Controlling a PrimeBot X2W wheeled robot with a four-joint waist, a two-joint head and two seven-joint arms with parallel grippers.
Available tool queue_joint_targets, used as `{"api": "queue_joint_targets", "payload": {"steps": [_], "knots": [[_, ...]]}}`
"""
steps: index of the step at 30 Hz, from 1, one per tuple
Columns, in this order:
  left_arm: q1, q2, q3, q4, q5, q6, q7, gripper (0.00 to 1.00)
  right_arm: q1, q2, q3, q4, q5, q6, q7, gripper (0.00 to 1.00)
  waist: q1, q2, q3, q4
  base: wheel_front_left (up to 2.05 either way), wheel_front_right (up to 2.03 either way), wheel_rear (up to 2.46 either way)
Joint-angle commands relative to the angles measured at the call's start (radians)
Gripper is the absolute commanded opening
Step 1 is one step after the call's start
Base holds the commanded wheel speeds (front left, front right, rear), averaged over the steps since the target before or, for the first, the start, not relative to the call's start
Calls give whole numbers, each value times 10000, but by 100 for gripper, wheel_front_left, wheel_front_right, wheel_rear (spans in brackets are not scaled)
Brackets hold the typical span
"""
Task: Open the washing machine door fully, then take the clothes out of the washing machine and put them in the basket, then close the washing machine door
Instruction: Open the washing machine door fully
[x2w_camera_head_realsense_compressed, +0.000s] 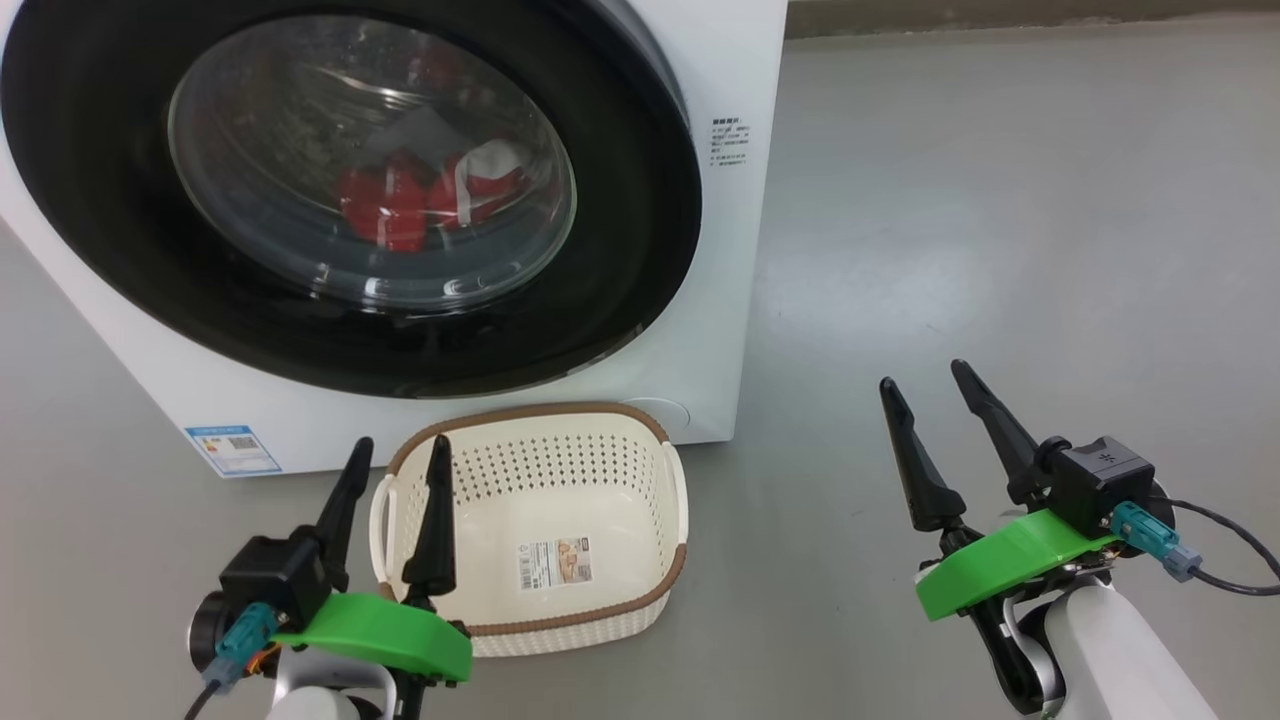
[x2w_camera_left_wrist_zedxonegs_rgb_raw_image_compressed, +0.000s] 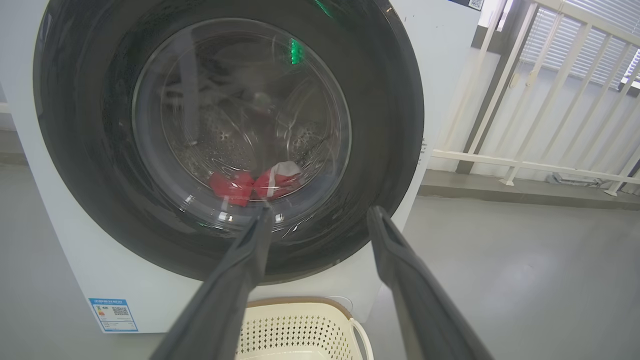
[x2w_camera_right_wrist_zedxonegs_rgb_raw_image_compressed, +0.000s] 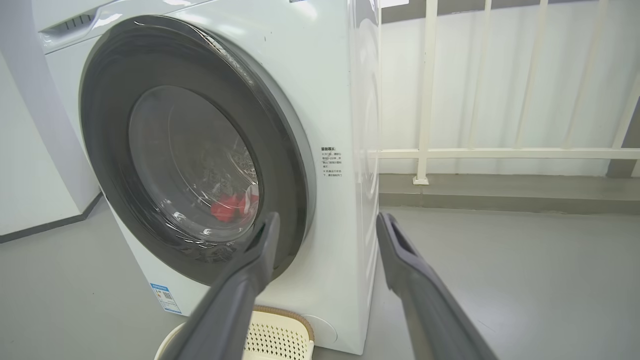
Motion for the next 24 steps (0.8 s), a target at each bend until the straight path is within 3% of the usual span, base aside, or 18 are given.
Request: {"api": "queue_joint_targets", "payload": {"steps": [1, 4, 5, 6, 7, 8, 15, 24], "knots": [[-441, 170, 260, -330, -68, 32, -120, 100, -437, 9, 169, -294, -46, -6, -65, 100, 0, -1, 141, 84, 0, 0, 0], [-501, 170, 260, -520, -44, 23, -120, 100, -608, 9, 151, -336, -61, -6, -65, 100, 0, -1, 436, 177, 0, 0, 0], [-531, 170, 236, -565, -40, 23, -120, 100, -685, 9, 145, -337, -78, -6, -65, 83, 0, -1, 551, 216, 0, 0, 0], [-565, 170, 220, -613, -36, 20, -120, 100, -771, 9, 132, -335, -105, -6, -65, 47, 0, -1, 673, 252, 0, 0, 0], [-600, 170, 212, -654, -30, 3, -120, 100, -863, 9, 152, -315, -127, -6, -65, 31, 0, -1, 793, 286, 0, 0, 0], [-640, 170, 207, -692, -24, -17, -120, 100, -965, 9, 165, -290, -152, -6, -65, 0, 0, -1, 910, 315, 0, 0, 0], [-879, 170, 136, -901, -88, -15, -120, 100, -1634, 9, 125, -223, 61, -6, -65, 0, 0, -1, 1535, 506, 0, 0, 0], [-1221, 170, -25, -1186, -150, -49, -120, 100, -2877, 9, 460, 294, 3116, -6, 3, 0, 0, -1, 2400, 778, 0, 0, 0]]}}
